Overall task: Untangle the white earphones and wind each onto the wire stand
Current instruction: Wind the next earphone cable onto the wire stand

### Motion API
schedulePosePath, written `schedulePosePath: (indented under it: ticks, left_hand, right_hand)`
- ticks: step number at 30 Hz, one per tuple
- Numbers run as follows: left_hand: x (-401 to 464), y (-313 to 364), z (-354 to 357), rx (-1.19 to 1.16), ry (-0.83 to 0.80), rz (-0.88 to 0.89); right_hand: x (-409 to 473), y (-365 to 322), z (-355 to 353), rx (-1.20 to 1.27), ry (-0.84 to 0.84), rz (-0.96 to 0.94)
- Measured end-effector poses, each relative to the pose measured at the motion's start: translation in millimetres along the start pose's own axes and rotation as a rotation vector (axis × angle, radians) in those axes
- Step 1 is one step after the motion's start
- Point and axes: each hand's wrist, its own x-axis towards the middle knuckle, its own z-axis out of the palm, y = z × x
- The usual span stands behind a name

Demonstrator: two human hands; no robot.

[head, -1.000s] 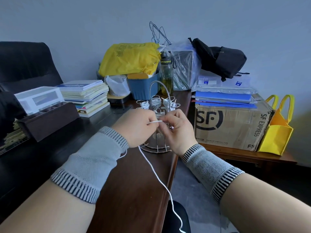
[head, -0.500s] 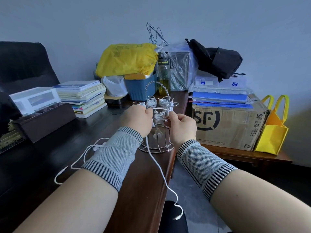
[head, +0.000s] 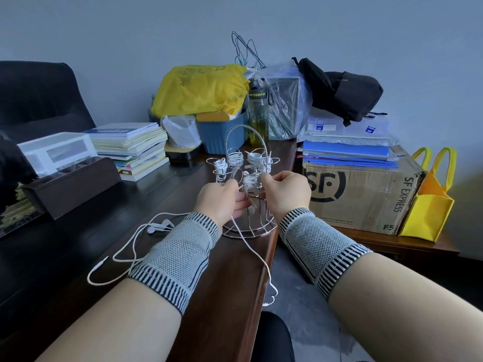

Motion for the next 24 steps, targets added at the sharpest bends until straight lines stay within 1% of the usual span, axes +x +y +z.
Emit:
schedulePosePath:
  ticks: [4,6,8,11,13,15,17,19,20,22,24]
  left_hand:
    - [-2,-15,-7,0.132,-0.047,0.104]
    - [-2,-20,-13,0.298,-0.043,0.206]
    - [-5,-22,-15,0.495,-0.057,0.310]
    - [-11,-21,-15,0.680,-0.068,0.453]
    - [-12,-19,-16,0.785,-0.101,0.534]
    - [-13,-15,-20,0.884,-0.132,0.562]
    - [-14,-9,-25,0.963,-0.130,0.574]
    - [-13,1,-31,1.003,-0.103,0.524]
    - [-10,5,-33,0.933,-0.114,0.465]
    - [-10,12,-38,0.683,-0.177,0.321]
    - [-11,18,-39,0.500,-0.208,0.284]
  right_hand:
    - [-3,7,0,0.043,0.022,-0.056]
    - [-7,11,-2,0.097,0.006,-0.137]
    - [-12,16,-3,0.095,-0.018,-0.319]
    - [-20,23,1,0.001,-0.100,-0.635]
    - [-21,26,5,-0.042,-0.127,-0.739]
    - [-19,28,8,-0.081,-0.107,-0.786]
    - [-17,31,9,-0.084,-0.077,-0.807]
    - [-18,31,10,-0.031,-0.058,-0.767]
    - [-19,31,10,0.007,-0.057,-0.720]
    - [-25,29,10,0.117,-0.095,-0.590]
    - [-30,25,8,0.243,-0.116,-0.444]
